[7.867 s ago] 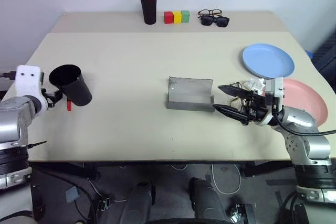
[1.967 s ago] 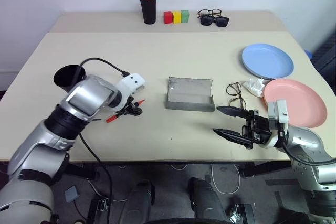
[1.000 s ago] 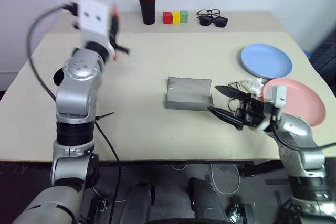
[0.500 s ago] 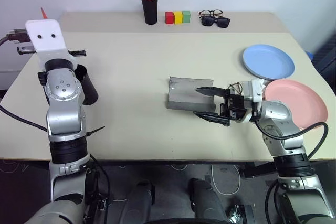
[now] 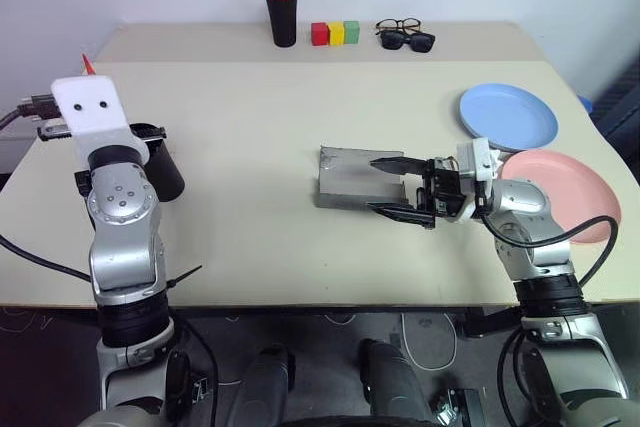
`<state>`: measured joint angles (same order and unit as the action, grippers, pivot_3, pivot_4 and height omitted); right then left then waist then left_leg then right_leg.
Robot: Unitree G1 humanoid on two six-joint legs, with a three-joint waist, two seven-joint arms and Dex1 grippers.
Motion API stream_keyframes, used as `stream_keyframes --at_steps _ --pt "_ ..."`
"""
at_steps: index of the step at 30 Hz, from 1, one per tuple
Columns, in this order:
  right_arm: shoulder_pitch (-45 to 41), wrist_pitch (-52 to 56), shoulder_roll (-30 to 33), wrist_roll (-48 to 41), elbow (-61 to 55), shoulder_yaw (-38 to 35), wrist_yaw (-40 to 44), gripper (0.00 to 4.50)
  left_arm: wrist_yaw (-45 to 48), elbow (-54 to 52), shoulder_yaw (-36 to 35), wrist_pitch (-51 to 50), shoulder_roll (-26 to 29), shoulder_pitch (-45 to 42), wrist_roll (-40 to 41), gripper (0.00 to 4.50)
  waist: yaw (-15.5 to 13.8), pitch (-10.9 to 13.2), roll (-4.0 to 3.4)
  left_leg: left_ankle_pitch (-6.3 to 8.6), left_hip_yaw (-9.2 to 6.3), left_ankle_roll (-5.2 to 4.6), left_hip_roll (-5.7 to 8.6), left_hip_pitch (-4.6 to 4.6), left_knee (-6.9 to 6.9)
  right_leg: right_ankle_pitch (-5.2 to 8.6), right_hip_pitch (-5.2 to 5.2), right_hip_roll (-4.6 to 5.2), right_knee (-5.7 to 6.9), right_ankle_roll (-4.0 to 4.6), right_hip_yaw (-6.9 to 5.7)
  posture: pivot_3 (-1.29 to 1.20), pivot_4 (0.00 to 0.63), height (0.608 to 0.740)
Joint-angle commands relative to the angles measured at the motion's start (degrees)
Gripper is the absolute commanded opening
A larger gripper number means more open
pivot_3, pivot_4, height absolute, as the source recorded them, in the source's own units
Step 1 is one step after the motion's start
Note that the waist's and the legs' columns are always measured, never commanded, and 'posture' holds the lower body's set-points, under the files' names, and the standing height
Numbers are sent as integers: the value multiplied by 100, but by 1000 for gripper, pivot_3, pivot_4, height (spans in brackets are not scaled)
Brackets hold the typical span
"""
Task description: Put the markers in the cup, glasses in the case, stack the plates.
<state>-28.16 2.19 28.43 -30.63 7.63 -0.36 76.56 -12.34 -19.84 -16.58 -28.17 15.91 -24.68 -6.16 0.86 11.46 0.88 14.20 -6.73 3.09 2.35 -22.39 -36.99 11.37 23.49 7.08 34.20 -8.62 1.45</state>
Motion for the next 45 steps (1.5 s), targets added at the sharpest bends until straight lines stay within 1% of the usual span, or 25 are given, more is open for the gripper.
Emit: stream_keyframes --at_steps 1,9,10,12,15,16,20,23,25,26,27,29,30,33,34,36,38,40,42,45 --pt "-158 -27 -18 -46 -61 -95 -25 3341 -17 -62 1 326 -1 42 -82 45 -3 0 0 0 0 0 0 0 0 0 0 0 0 0 0 0 150 740" --pt "-172 -241 -44 -8 156 -193 -28 3341 -83 347 68 702 -131 121 -144 45 -2 0 0 0 0 0 0 0 0 0 0 0 0 1 0 0 150 740" --pt "-163 -276 -53 -9 179 -198 -29 3341 -79 386 68 733 -137 140 -148 993 3 0 0 0 0 0 0 0 0 0 0 0 0 1 0 0 150 740" --pt "-146 -341 -65 -10 216 -208 -27 3341 -66 429 70 801 -157 191 -139 1862 11 0 0 0 0 0 0 0 0 -1 1 0 1 1 0 0 150 740" --pt "-116 -427 -62 -23 268 -250 -29 3341 -18 436 52 986 -183 297 -81 3439 6 0 0 0 0 0 0 1 1 -1 1 0 0 1 0 0 150 740" --pt "-97 -442 -44 -29 266 -271 -38 3341 54 370 33 1023 -191 303 5 3843 2 0 0 0 0 0 0 1 1 -1 1 0 0 1 0 0 150 740" --pt "21 -456 16 -69 221 -371 -109 3341 359 108 -36 899 -275 156 461 3843 -7 0 0 0 0 0 0 0 0 -1 0 0 0 2 0 0 150 740" --pt "303 -339 122 -133 -89 -587 -325 3341 1165 -487 244 -321 -426 -297 1664 3843 -45 0 2 0 -1 0 0 -2 -1 -1 -2 0 -2 1 -1 0 150 740" --pt "517 -218 209 -159 -371 -706 -502 3341 1536 -709 393 -1143 -375 -550 2192 3843 -69 0 2 0 -2 0 1 -8 -5 0 -3 0 -5 1 -1 0 150 740" --pt "680 -136 285 -135 -562 -762 -624 3341 1812 -708 506 -1525 -244 -690 2436 3843 -48 0 2 0 -1 0 1 -8 -5 0 -4 0 -6 1 -1 0 150 740" --pt "928 7 397 -65 -815 -815 -810 3341 2383 -601 790 -1870 71 -855 2682 3843 -27 0 1 0 0 1 2 -8 -5 0 -4 0 -7 1 1 0 150 740" --pt "1681 388 659 59 -1499 -1016 -1253 3341 3478 -79 1354 -2424 612 -1285 3085 3843 -22 -2 -3 0 -1 0 0 -1 2 3 -1 -2 3 0 0 0 150 740" --pt "2065 558 762 63 -1828 -1131 -1437 3341 3966 225 1649 -2534 862 -1489 3168 3843 -17 -3 -5 1 -2 0 -2 -1 4 5 1 -6 6 1 -1 0 150 740" --pt "3187 880 858 -32 -2709 -1538 -1935 3341 5712 1262 2324 -2359 1335 -2098 3458 3843 5 -3 -9 2 1 -2 -4 0 7 12 0 -7 3 10 0 0 150 740" --pt "3524 968 843 -73 -2966 -1665 -2091 3341 6255 1716 2685 -2083 1483 -2311 3268 3843 29 -3 -9 2 3 -3 -6 -1 5 17 2 -7 2 20 1 0 150 740" --pt "4120 1002 709 -43 -3399 -1896 -2437 3341 7276 2755 3414 -1211 1642 -2727 2704 3843 39 -2 -10 2 11 -3 -8 0 0 21 3 -8 0 17 4 0 150 740" --pt "4611 963 548 68 -3699 -2041 -2746 3341 8049 3906 3963 -280 1544 -3202 2173 3843 12 -4 -9 2 12 -4 -9 1 -3 25 2 -8 -2 16 4 0 150 740" --pt "5028 903 396 159 -3944 -2120 -2964 3341 8677 4970 4290 529 1293 -3680 1787 3843 -10 -3 -7 2 14 -3 -13 -2 -9 21 -1 -9 -12 22 4 0 150 740" --pt "5327 820 220 192 -4120 -2191 -3171 3341 8952 5991 4475 1251 951 -4145 1387 3843 -34 0 -1 2 12 -3 -13 -9 -11 21 -1 -9 -19 22 4 0 150 740" --pt "5648 676 19 274 -4263 -2251 -3374 3341 9266 7138 4565 2101 495 -4632 967 3843 -44 2 1 5 11 -7 -12 -21 -10 22 1 -8 -30 20 3 0 150 740"
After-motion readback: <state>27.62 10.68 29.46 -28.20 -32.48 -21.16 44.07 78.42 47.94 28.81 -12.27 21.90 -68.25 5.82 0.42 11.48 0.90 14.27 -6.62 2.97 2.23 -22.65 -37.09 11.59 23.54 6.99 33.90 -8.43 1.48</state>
